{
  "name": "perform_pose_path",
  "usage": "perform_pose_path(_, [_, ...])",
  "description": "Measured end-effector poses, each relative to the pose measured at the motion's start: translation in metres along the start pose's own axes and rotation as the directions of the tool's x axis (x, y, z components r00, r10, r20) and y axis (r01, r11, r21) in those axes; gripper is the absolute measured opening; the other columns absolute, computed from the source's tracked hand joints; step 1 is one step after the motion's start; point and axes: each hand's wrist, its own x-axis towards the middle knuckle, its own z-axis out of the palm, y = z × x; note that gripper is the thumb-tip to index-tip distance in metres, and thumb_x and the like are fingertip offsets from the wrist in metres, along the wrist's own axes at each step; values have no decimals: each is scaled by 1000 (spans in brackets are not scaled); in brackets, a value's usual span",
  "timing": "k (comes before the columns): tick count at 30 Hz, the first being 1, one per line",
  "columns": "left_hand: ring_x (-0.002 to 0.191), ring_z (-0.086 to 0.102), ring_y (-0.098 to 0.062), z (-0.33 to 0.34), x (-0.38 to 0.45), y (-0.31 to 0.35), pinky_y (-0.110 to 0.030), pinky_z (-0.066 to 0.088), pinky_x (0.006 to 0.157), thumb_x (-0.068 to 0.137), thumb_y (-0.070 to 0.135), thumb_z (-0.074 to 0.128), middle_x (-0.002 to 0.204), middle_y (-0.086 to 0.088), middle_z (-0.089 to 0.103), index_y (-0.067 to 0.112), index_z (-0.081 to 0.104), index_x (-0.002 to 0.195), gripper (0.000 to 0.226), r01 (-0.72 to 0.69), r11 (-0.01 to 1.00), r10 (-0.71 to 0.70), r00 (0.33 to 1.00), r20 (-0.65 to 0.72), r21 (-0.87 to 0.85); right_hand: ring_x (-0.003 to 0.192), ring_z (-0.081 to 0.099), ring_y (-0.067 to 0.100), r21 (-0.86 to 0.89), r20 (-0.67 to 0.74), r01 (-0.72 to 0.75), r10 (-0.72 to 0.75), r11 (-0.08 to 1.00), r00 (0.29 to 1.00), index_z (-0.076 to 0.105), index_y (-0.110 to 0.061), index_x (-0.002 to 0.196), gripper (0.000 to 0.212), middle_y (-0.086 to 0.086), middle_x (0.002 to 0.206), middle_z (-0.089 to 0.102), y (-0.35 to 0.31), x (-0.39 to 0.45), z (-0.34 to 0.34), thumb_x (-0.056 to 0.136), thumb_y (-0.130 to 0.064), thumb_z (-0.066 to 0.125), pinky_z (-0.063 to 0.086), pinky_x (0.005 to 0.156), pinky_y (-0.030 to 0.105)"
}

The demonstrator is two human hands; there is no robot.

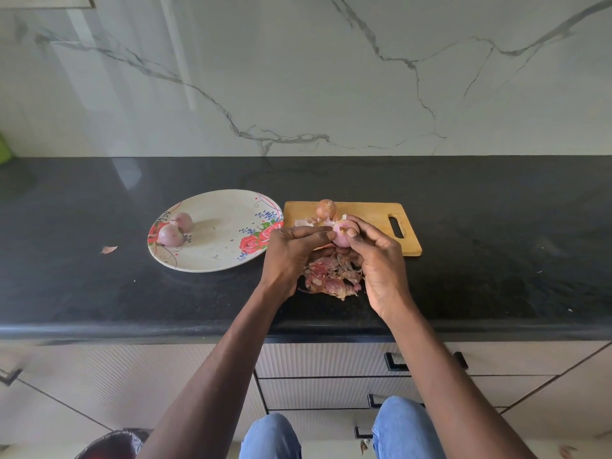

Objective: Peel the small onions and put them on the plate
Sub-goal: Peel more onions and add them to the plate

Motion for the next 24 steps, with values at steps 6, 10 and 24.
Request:
perform_pose_path(6, [78,76,-27,2,-1,3,-29,62,74,87,-11,66,86,-18,77,-5,76,86,11,0,1000,0,1000,-15,-21,110,69,17,18,8,1,-1,1000,1000,77,-25,101,24,-1,110,76,2,1,0,92,-6,67,56,95,34])
perform_pose_path(10, [75,76,-26,3,-2,4,-29,62,73,87,-12,65,83,-16,77,-3,76,81,15,-5,999,4,1000,-26,-35,110,69,17,16,-6,-12,12,1000,1000,77,-23,104,22,1,111,76,2,2,0,92,-8,68,53,102,41])
perform_pose_path(24, [74,76,-26,4,-3,4,-29,62,72,88,-13,63,82,-16,77,-7,73,82,14,-9,999,7,999,-37,-31,113,68,15,-54,-13,28,-28,998,1000,76,-26,108,23,-2,113,76,5,2,-1,93,-11,69,51,105,44])
